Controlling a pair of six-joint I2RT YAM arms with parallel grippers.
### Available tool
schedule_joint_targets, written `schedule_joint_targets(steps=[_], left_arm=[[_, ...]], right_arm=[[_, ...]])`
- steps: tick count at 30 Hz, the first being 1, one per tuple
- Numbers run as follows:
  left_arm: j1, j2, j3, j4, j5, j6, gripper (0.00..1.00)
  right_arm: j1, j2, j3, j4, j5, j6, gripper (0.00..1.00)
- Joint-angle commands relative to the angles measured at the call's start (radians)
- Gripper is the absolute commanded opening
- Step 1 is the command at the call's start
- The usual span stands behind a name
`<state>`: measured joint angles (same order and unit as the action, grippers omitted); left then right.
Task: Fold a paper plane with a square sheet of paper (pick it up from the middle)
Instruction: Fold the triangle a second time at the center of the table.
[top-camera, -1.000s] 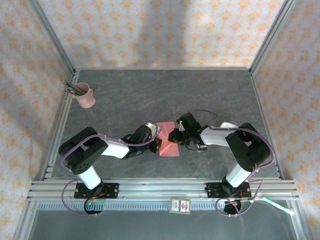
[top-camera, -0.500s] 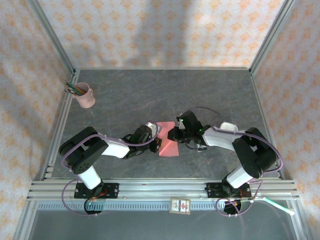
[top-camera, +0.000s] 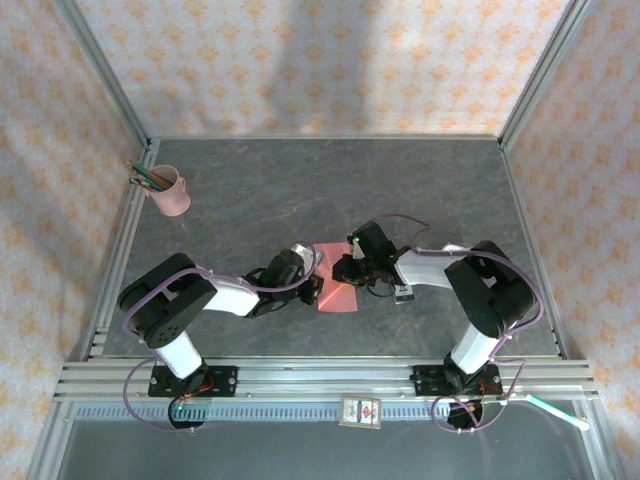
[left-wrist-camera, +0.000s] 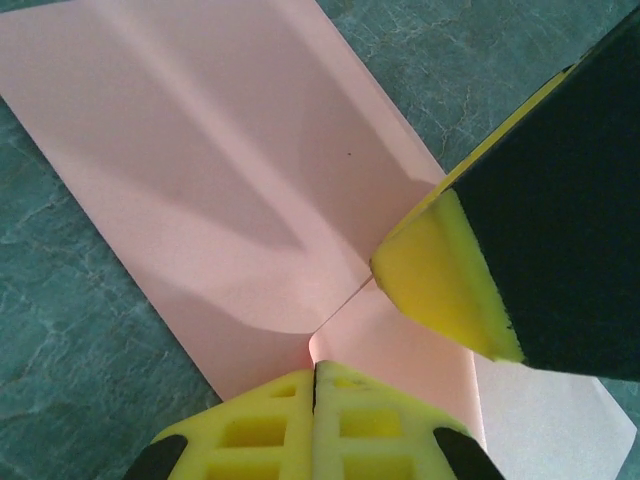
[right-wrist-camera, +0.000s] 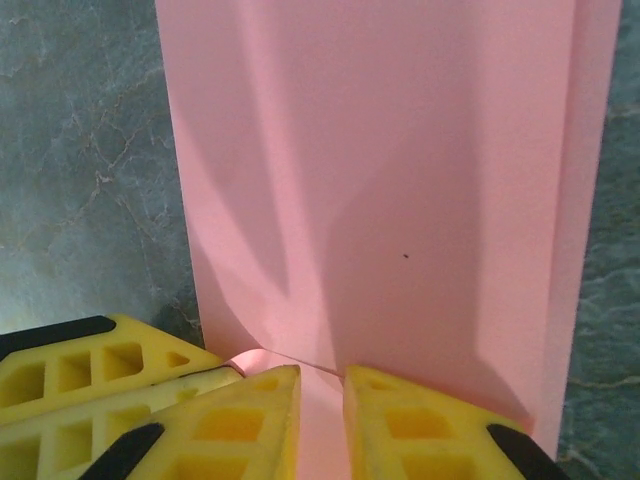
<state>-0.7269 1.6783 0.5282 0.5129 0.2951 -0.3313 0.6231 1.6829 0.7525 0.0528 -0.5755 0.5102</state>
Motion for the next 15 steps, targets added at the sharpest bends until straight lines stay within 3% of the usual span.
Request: schedule_joint_targets(steps=[1,15], left_arm=[[0.005,0.058,-0.030,-0.200,-0.108,0.026,0.00],[0.004,0.071,-0.023,-0.202,-0.105,0.028,0.00]], right_arm=[[-0.027,0.004,-0.021,-0.031,0.050,-0.038,0.19],[-0.091,-0.085,-0.013,-0.085,0.067,-0.102,0.21]])
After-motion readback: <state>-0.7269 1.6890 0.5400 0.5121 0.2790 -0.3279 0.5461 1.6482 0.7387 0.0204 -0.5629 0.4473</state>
